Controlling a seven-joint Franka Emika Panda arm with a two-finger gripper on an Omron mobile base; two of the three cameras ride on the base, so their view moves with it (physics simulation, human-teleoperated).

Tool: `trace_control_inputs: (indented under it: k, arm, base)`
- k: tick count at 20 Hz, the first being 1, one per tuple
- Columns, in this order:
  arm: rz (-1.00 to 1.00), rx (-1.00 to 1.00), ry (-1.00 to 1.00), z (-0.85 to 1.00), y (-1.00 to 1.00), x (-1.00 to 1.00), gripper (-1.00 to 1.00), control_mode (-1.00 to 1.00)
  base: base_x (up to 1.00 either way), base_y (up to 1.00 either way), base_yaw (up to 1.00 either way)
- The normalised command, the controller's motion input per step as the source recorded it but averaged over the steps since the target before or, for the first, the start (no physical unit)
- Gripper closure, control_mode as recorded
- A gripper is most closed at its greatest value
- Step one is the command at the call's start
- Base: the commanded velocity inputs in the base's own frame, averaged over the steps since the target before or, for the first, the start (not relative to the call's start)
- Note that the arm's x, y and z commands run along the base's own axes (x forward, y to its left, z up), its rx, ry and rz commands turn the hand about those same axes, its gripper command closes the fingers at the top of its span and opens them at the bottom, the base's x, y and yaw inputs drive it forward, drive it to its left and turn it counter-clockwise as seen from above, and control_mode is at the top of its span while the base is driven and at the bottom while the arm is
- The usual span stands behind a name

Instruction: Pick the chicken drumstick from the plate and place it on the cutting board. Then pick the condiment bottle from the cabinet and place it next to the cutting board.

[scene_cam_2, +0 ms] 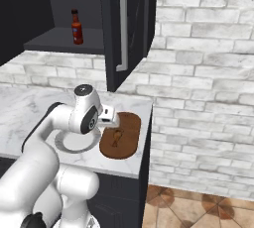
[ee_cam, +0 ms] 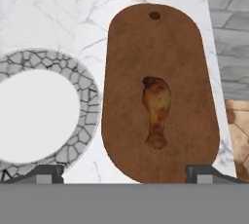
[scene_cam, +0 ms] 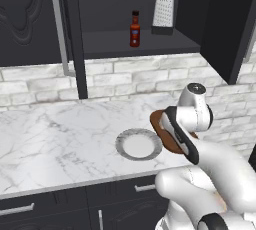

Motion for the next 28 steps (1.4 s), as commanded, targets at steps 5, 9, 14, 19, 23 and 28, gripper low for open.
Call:
trace_control_inputs:
  k: [5, 9, 14, 19, 23, 28]
  arm:
    - [0.15, 0.00, 0.00, 0.12, 0.45, -0.18, -1.00, -1.00]
    - [0.18, 0.00, 0.00, 0.10, 0.46, -0.11, -1.00, -1.00]
    - [0.21, 0.00, 0.00, 0.08, 0.44, -0.06, -1.00, -1.00]
    - [0.26, 0.00, 0.00, 0.01, 0.46, 0.00, -1.00, -1.00]
    - [0.27, 0.00, 0.00, 0.00, 0.50, 0.00, -1.00, -1.00]
    - [0.25, 0.00, 0.00, 0.00, 0.48, 0.00, -1.00, -1.00]
  base:
    - [0.00, 0.00, 0.00]
    - [0.00, 0.00, 0.00]
    - [0.00, 0.00, 0.00]
    - [0.00, 0.00, 0.00]
    - [0.00, 0.00, 0.00]
    - [0.00, 0.00, 0.00]
